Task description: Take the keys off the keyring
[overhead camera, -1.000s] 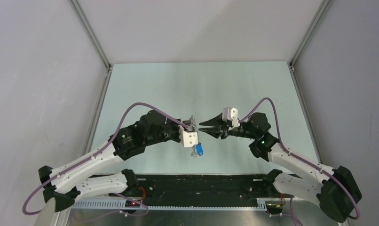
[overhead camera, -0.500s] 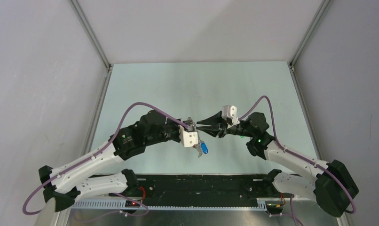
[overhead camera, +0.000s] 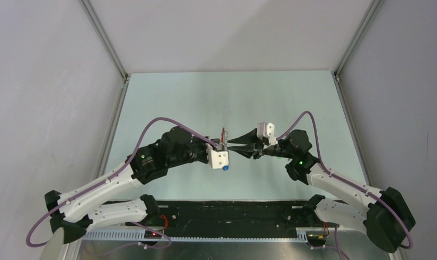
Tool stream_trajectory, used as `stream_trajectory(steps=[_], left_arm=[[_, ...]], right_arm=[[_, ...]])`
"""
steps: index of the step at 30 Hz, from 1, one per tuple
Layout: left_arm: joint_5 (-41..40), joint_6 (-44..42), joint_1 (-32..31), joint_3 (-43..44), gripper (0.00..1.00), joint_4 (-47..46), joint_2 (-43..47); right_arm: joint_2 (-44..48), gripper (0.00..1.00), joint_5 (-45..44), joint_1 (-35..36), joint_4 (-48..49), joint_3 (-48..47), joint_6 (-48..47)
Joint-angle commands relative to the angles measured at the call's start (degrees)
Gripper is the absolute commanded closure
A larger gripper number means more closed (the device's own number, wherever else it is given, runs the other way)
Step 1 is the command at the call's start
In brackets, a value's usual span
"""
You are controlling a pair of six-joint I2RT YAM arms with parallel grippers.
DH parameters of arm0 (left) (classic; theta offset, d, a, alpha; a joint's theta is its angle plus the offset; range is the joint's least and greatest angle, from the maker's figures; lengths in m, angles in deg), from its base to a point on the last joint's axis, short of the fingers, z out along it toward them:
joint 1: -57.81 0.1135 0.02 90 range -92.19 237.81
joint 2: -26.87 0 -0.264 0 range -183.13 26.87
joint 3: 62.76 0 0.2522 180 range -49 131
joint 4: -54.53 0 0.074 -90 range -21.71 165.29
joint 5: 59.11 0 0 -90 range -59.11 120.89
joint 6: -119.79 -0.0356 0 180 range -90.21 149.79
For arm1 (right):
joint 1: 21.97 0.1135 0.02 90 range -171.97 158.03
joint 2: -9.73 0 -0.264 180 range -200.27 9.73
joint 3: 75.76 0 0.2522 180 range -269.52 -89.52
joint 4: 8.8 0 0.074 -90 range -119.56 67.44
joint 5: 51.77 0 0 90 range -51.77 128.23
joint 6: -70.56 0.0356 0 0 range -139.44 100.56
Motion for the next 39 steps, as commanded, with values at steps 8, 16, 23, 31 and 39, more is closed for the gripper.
stream_trajectory(steps=[8, 16, 23, 31, 39], left_arm=[[0.5, 1.2, -0.2, 1.7, 1.00, -3.1, -0.3], [-0.1, 1.3, -0.2, 1.6, 1.00, -3.1, -0.2], [-0.8, 1.0, -0.2, 1.1, 1.00, -3.3, 0.3], [1.1, 1.0, -0.2, 0.7, 1.00, -3.2, 0.5], [2.8, 1.0, -0.2, 0.4, 1.00, -3.2, 0.5]], right_arm=[[-4.7, 0.71, 1.9, 1.7, 7.3, -1.3, 2.3], [-3.6, 1.00, 1.7, 1.9, 4.3, -1.6, 0.8], [2.1, 1.00, 0.4, 1.2, -1.9, -1.6, -1.6], [6.2, 1.00, -0.2, 1.0, -1.9, -1.1, -1.4], [7.9, 1.00, -0.8, 1.0, 2.8, 1.1, -0.4]])
